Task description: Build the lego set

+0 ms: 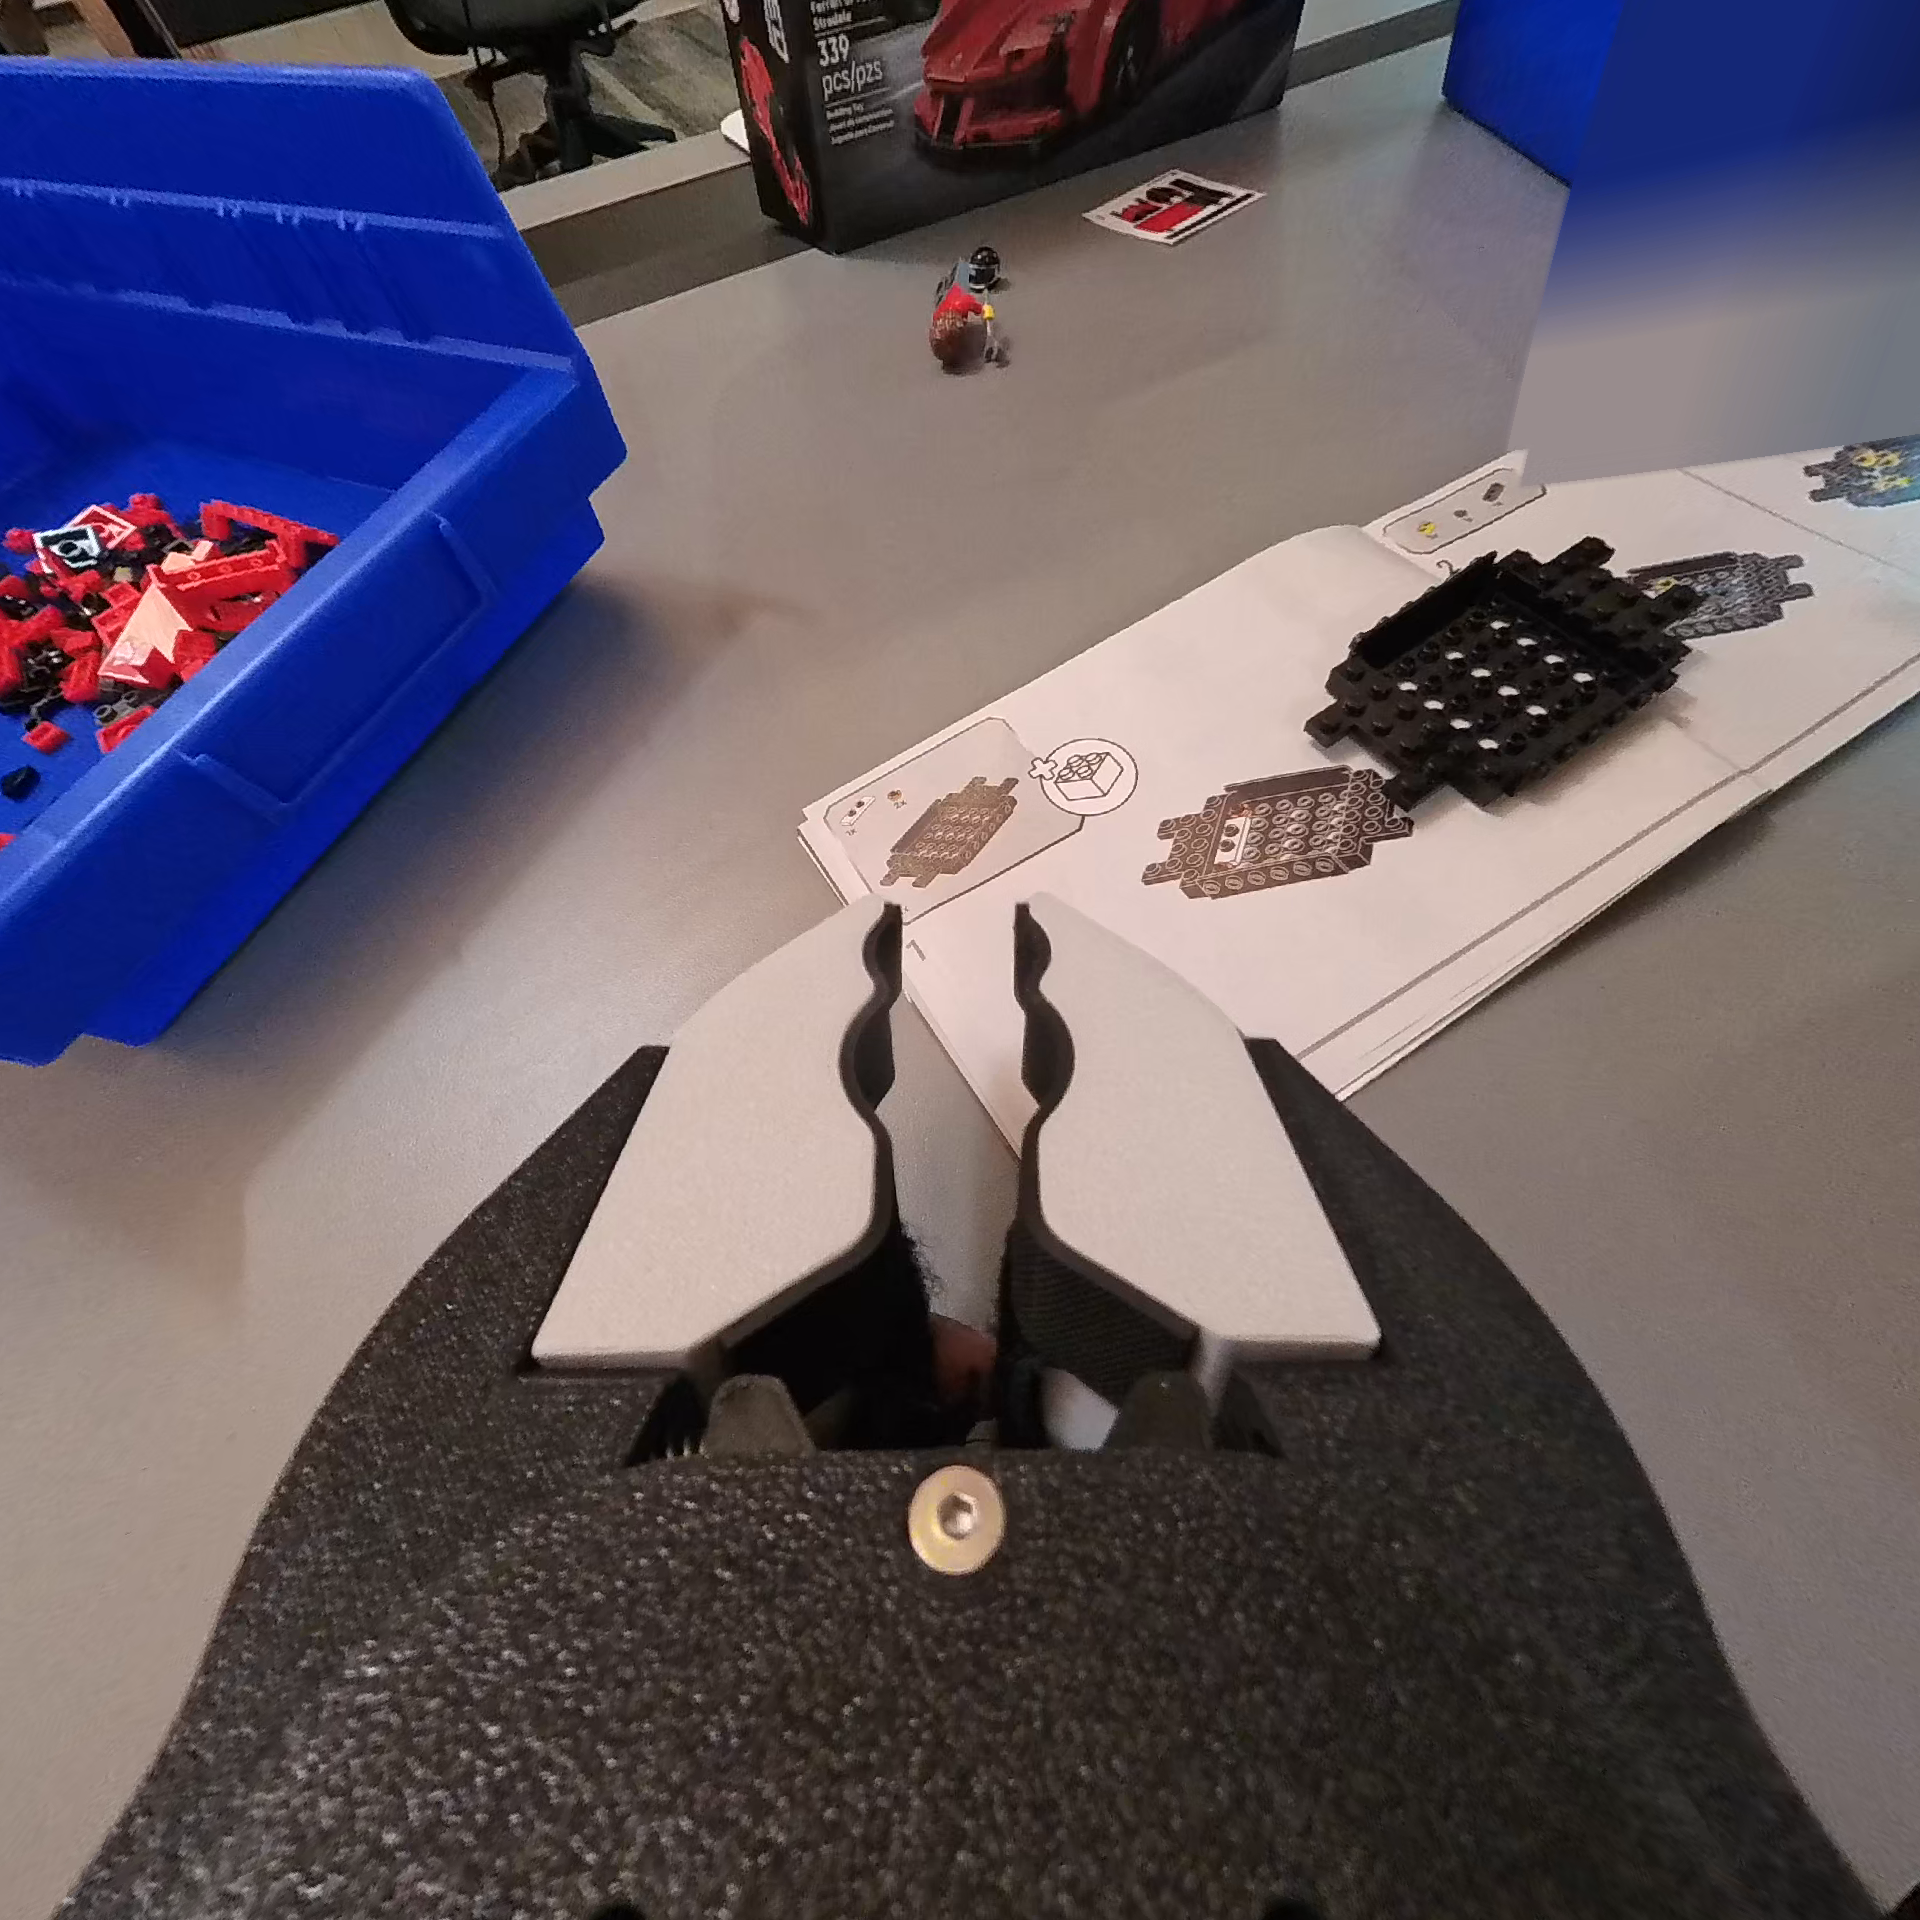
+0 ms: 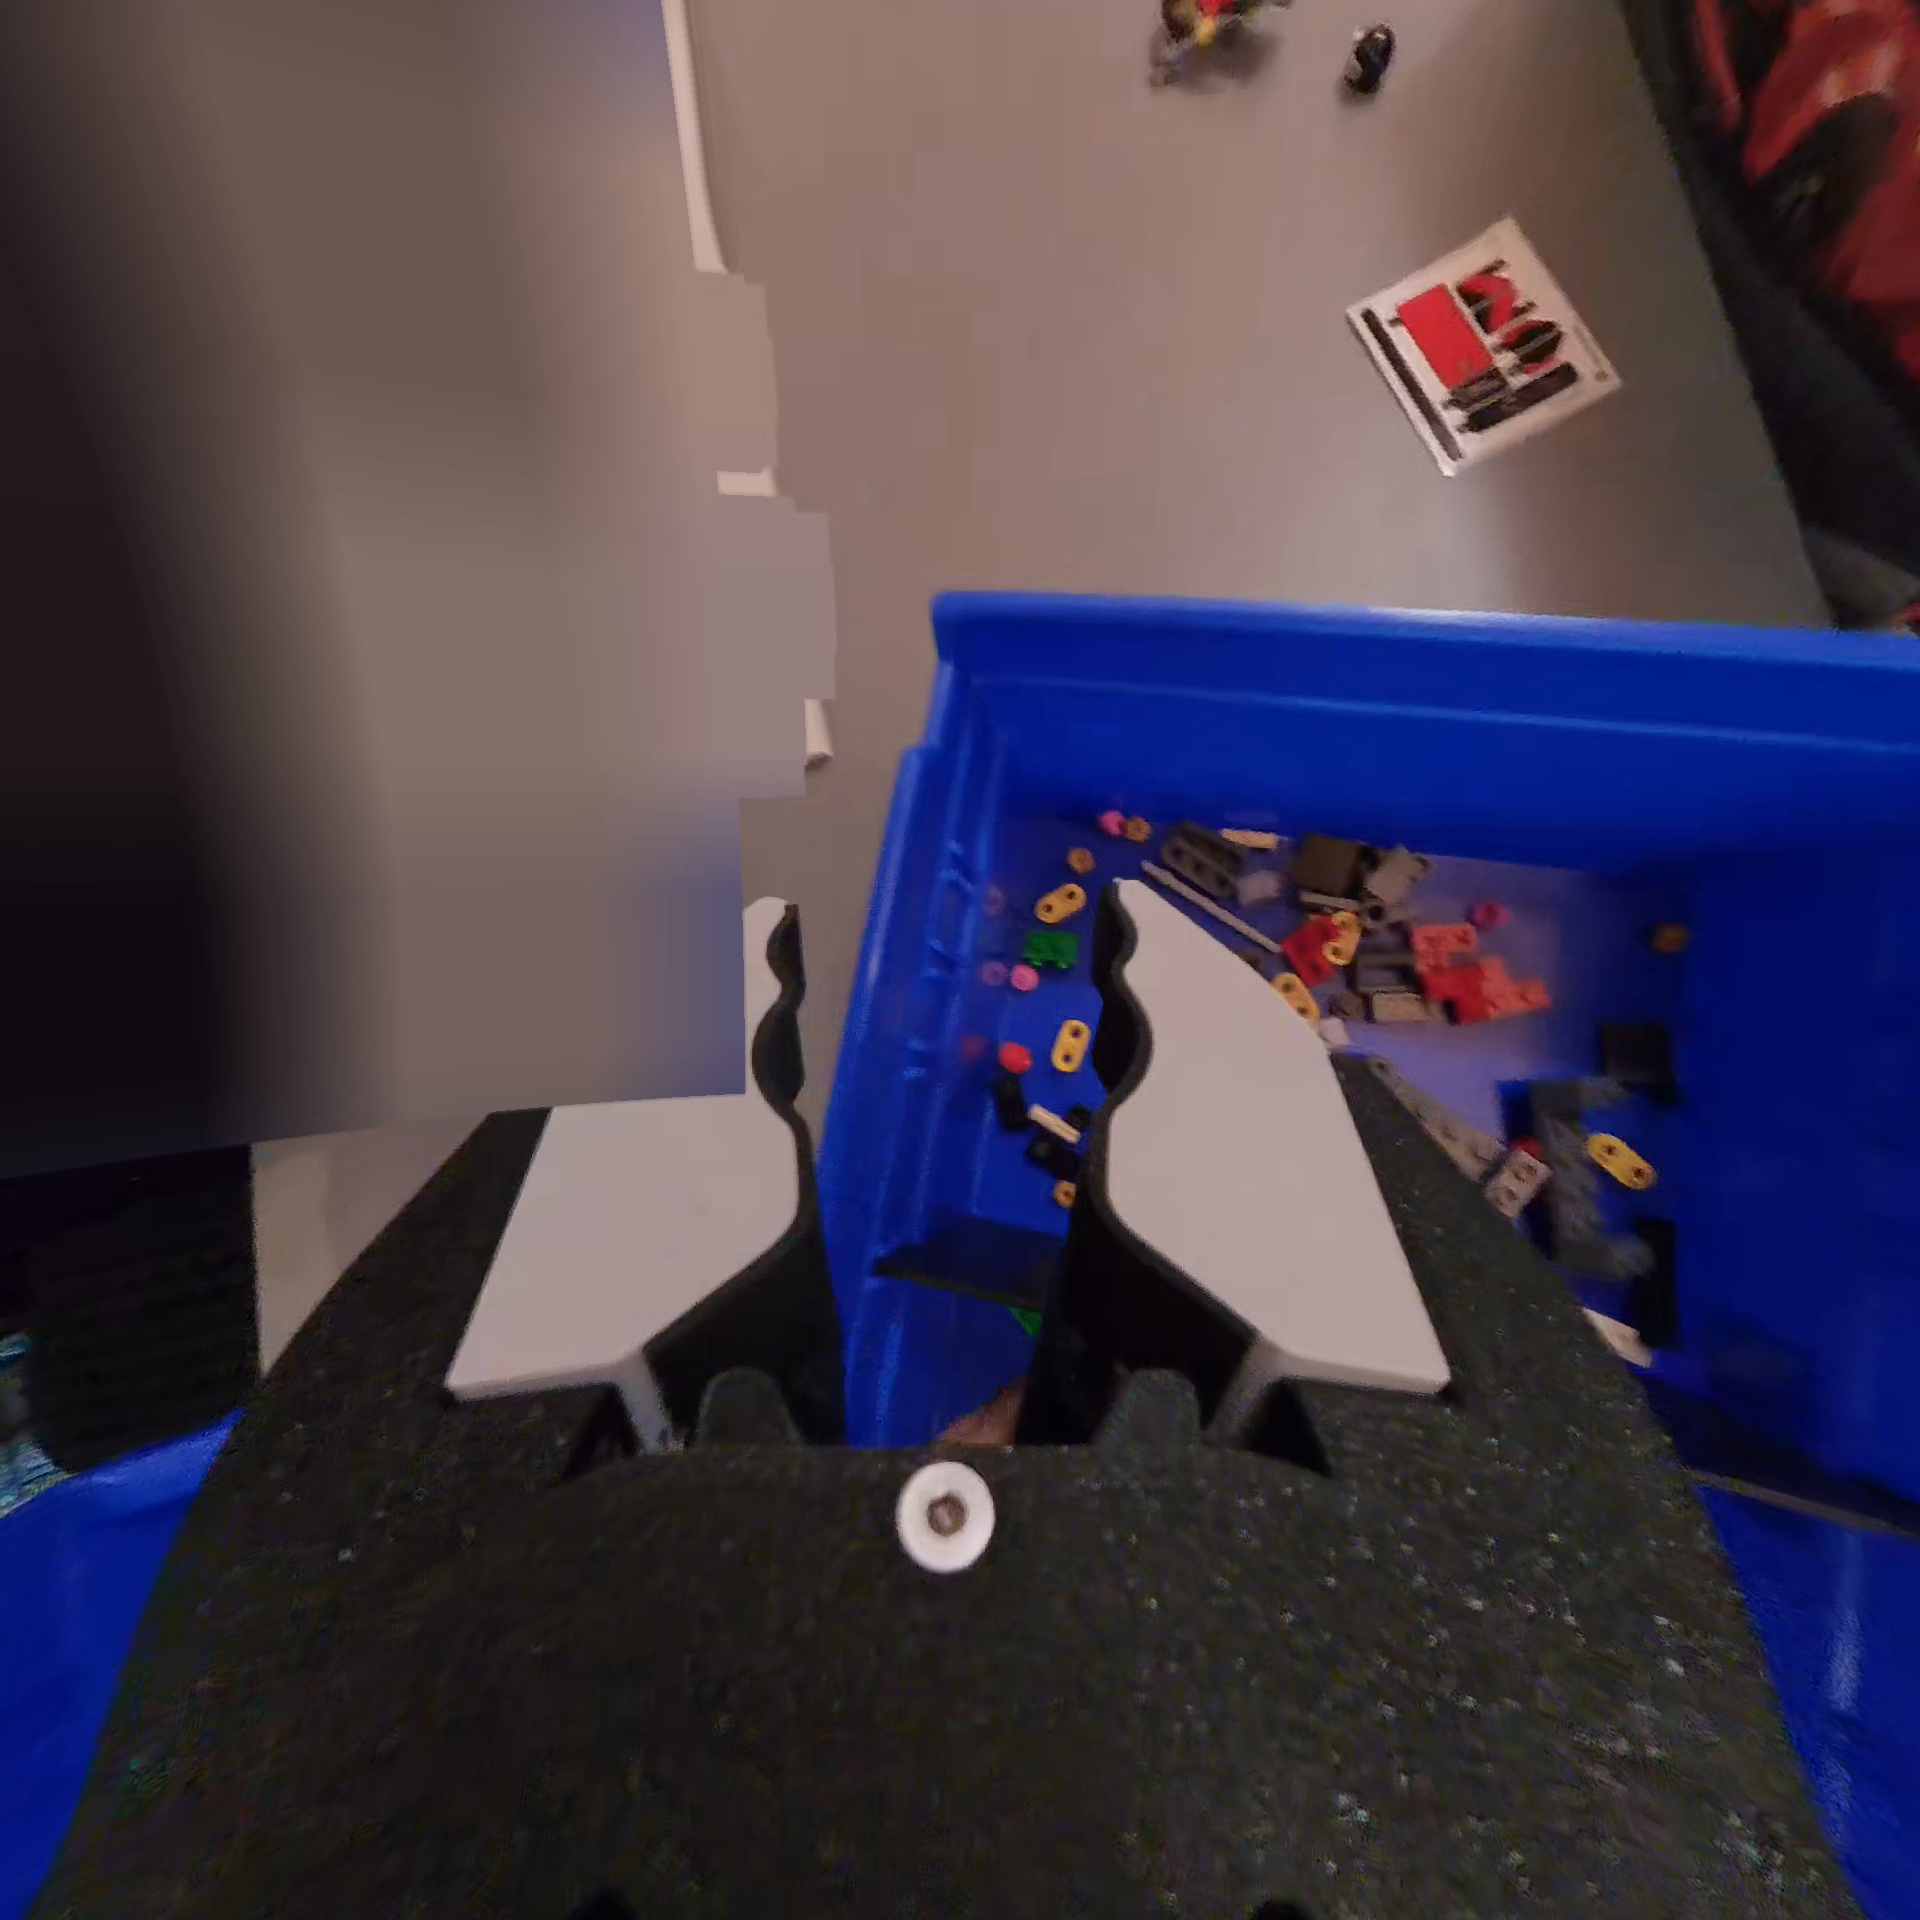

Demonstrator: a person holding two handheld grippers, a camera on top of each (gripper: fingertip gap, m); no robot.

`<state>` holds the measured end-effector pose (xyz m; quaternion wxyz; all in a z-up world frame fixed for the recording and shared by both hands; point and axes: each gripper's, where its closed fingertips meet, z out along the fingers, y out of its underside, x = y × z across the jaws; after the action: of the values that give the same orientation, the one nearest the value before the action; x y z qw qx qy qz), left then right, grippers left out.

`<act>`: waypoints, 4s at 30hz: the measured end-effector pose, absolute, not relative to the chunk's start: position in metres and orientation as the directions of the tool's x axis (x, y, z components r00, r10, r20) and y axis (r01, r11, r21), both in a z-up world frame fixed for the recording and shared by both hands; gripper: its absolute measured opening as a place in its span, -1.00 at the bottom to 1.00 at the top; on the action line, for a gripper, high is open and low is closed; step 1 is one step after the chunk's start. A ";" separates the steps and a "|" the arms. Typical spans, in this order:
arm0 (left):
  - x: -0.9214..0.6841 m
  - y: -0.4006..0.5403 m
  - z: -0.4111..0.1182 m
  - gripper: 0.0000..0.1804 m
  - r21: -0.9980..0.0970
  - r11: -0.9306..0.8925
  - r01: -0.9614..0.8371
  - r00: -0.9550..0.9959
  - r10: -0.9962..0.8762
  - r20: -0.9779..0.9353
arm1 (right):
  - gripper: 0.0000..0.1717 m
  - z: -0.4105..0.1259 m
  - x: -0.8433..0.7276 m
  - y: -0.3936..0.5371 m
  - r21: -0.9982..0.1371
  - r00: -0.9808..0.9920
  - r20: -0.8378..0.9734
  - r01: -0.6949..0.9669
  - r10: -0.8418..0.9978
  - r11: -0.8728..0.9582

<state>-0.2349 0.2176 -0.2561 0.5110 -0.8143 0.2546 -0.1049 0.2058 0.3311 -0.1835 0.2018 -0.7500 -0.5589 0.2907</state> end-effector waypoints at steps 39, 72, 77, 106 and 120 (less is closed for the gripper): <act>-0.236 0.221 -0.271 -0.74 -0.836 -0.458 -0.301 0.854 -0.520 -0.022 | -0.99 -0.261 0.299 0.422 0.119 0.312 0.148 0.936 0.938 -0.330; -0.236 0.221 -0.273 -0.74 -0.828 -0.465 -0.314 0.851 -0.525 -0.029 | -1.00 -0.248 0.316 0.461 0.292 0.157 0.337 0.920 0.928 -0.262; -0.236 0.221 -0.272 -0.74 -0.832 -0.452 -0.322 0.852 -0.521 -0.046 | -1.00 -0.267 0.320 0.462 0.385 0.194 0.331 0.866 0.924 -0.319; -0.235 0.220 -0.267 -0.74 -0.851 -0.407 -0.333 0.848 -0.524 -0.081 | -0.90 -0.249 0.267 0.444 -0.162 0.534 -0.065 0.828 0.843 -0.536; -0.235 0.221 -0.268 -0.74 -0.848 -0.411 -0.335 0.847 -0.525 -0.080 | -0.24 -0.223 0.300 0.397 -0.416 0.874 -0.112 0.391 0.473 -0.821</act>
<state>-0.2347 0.2206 -0.2679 0.4773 -0.8342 0.2578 -0.0995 0.2997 0.3970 -0.2227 0.1941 -0.9484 -0.2276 0.1054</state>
